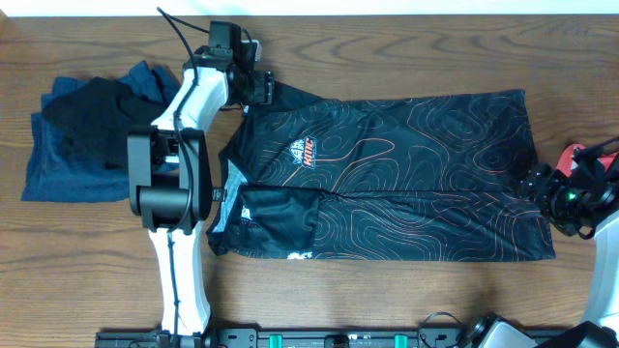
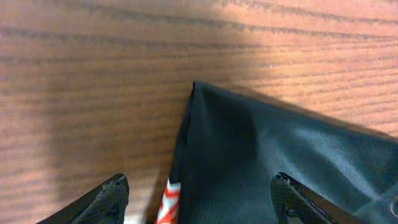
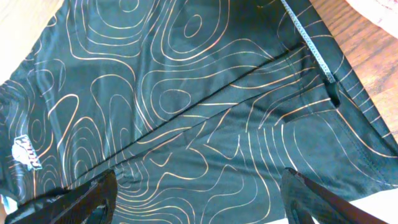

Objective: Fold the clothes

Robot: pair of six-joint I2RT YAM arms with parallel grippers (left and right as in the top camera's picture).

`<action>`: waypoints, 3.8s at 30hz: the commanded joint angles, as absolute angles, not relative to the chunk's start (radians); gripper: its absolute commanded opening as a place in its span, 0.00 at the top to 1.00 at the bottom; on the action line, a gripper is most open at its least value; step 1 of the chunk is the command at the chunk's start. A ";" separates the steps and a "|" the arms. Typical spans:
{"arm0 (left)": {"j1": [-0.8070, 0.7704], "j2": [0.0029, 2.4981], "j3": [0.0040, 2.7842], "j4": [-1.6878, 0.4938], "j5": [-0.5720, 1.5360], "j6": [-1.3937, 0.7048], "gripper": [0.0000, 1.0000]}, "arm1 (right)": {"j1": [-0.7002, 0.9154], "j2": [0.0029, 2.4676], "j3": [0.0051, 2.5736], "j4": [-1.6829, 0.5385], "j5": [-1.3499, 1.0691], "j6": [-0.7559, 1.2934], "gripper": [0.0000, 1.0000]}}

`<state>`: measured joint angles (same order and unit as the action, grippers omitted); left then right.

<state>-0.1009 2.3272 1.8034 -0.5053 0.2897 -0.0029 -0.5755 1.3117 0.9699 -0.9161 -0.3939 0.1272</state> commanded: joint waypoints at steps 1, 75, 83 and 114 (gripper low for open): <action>-0.105 2.339 1.830 -0.477 0.307 0.006 0.25 | -0.567 1.309 0.986 -0.917 -0.408 0.114 0.18; -0.134 2.169 1.835 -0.721 0.294 -0.125 0.94 | -0.329 2.214 1.327 0.105 -0.160 0.100 0.29; -0.134 2.170 1.835 -0.722 0.294 -0.125 0.94 | -0.318 2.217 1.327 0.132 -0.132 0.135 0.58; -0.134 2.123 1.835 -0.883 0.297 -0.126 0.94 | -0.342 1.855 1.328 -0.371 0.088 0.193 0.99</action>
<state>-0.1383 2.1674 1.8339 -0.8612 0.3073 -0.1307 -0.3363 1.9205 1.3266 -0.3187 0.0338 0.2012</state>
